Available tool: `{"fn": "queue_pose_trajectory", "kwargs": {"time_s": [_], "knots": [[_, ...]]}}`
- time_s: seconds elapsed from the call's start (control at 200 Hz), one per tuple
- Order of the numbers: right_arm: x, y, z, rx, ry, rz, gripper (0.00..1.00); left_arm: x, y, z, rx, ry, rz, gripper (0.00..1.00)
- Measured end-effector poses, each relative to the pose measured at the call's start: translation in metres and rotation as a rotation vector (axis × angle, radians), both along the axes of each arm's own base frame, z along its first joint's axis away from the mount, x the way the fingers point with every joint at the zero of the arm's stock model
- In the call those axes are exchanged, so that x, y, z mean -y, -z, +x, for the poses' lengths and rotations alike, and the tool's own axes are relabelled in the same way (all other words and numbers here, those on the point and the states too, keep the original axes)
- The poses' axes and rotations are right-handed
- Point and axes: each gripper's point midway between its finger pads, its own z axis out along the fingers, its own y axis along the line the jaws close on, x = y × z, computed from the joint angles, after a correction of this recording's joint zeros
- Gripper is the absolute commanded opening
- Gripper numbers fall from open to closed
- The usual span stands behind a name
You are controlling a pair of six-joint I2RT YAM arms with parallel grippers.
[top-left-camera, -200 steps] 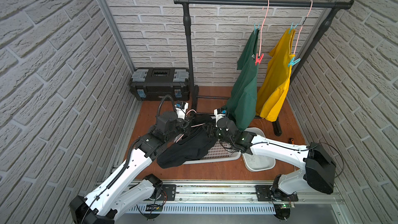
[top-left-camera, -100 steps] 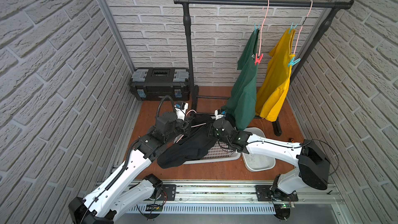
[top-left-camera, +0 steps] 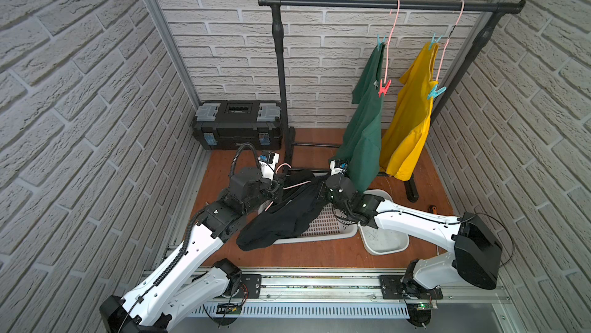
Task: Remove the clothespins securing t-shirts to the hanger
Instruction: Remove the T-shirt from the hanger.
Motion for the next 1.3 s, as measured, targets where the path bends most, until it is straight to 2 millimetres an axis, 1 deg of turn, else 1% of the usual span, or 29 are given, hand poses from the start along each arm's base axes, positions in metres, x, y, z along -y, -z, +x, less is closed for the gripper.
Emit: {"fn": "queue_pose_trajectory", "kwargs": {"time_s": [0.085, 0.185, 0.46, 0.735, 0.875, 1.1, 1.3], "knots": [[0.015, -0.004, 0.004, 0.009, 0.037, 0.009, 0.03, -0.001, -0.001, -0.002, 0.005, 0.004, -0.005, 0.00], [0.027, -0.006, 0.004, 0.009, 0.060, 0.015, 0.03, -0.001, -0.001, -0.006, 0.014, 0.016, -0.009, 0.00], [0.049, -0.008, 0.005, -0.002, 0.090, 0.023, 0.03, 0.002, -0.006, -0.020, 0.058, 0.086, -0.018, 0.00], [0.075, -0.005, 0.005, -0.023, 0.119, 0.064, 0.03, 0.012, -0.009, -0.034, 0.097, 0.198, -0.017, 0.00], [0.077, -0.009, 0.004, -0.024, 0.119, 0.095, 0.03, 0.014, -0.006, -0.034, 0.101, 0.216, 0.002, 0.00], [0.078, -0.011, 0.003, -0.035, 0.123, 0.122, 0.03, 0.021, -0.001, -0.032, 0.100, 0.255, 0.040, 0.00], [0.086, -0.024, 0.003, -0.015, 0.137, 0.152, 0.03, 0.026, -0.005, -0.041, 0.128, 0.318, 0.065, 0.00]]}}
